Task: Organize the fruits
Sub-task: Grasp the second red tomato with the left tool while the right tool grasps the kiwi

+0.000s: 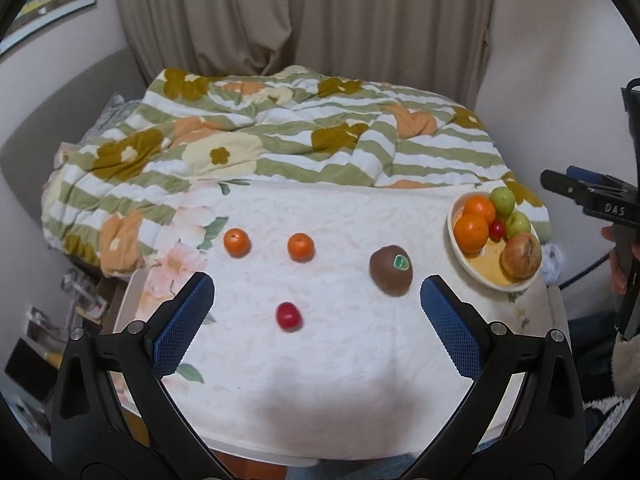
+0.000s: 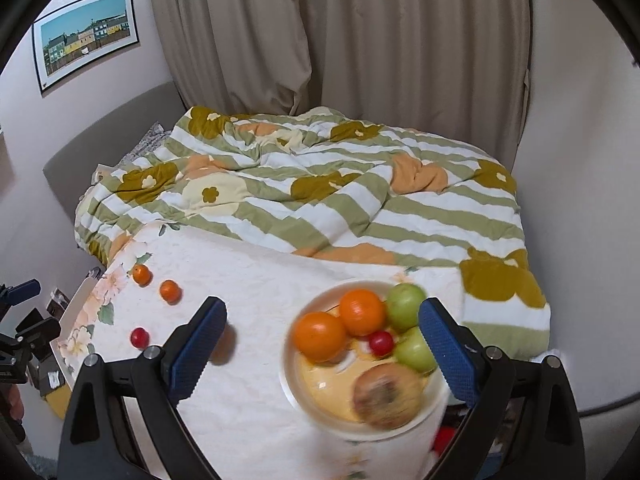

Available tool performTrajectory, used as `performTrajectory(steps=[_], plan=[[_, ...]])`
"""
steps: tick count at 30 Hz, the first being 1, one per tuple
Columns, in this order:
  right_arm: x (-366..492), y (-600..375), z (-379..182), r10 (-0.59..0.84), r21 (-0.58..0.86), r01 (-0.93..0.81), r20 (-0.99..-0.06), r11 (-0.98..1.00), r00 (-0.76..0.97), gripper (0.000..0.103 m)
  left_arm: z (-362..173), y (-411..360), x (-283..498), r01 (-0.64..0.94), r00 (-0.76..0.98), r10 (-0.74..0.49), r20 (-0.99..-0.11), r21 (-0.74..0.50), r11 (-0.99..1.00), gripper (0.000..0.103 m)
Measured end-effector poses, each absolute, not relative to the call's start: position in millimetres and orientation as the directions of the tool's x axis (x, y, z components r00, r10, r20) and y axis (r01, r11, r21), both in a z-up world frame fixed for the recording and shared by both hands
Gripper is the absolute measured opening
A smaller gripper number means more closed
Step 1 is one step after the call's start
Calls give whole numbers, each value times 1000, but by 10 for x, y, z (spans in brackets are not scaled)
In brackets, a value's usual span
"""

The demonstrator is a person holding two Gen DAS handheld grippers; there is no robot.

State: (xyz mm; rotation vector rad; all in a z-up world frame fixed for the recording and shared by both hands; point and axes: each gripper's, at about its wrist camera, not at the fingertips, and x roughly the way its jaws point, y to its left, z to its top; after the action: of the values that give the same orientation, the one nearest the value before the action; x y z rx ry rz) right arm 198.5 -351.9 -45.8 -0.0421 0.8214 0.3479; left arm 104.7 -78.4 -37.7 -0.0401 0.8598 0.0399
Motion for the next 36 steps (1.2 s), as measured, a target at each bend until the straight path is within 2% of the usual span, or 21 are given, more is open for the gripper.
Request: performTrajectory(steps=[4,14,28,31,34,36], plan=[[1875,-3183,-539,285,114,-305,-742,946,607,96,-451,-477,1066,9,636,-63,-769,-74,997,103],[1685,-2492,-844,219,97,-231,-772,968,596,96,-803,-49,1312,191,569,-161,-806,-61,980,103],[1713,-2053,-1479,190,92,-206,-826,974,531,96,-1596,-54,1599,387,443,-233,-866,-50,921,103],[1744,-2030,-1598,189,83,-219,-833,972,520,96,-1744,-139,1632,415,430,-244,-869,-50,909,98],[1771,-2010,-1710,187,71,-238,-840,969,509,96,-1883,-226,1660,438,409,-246,-879,-47,898,87],[1788,-2008,-1786,192,73,-247,-844,966,500,96,-1947,-267,1663,446,395,-249,-884,-52,894,84]])
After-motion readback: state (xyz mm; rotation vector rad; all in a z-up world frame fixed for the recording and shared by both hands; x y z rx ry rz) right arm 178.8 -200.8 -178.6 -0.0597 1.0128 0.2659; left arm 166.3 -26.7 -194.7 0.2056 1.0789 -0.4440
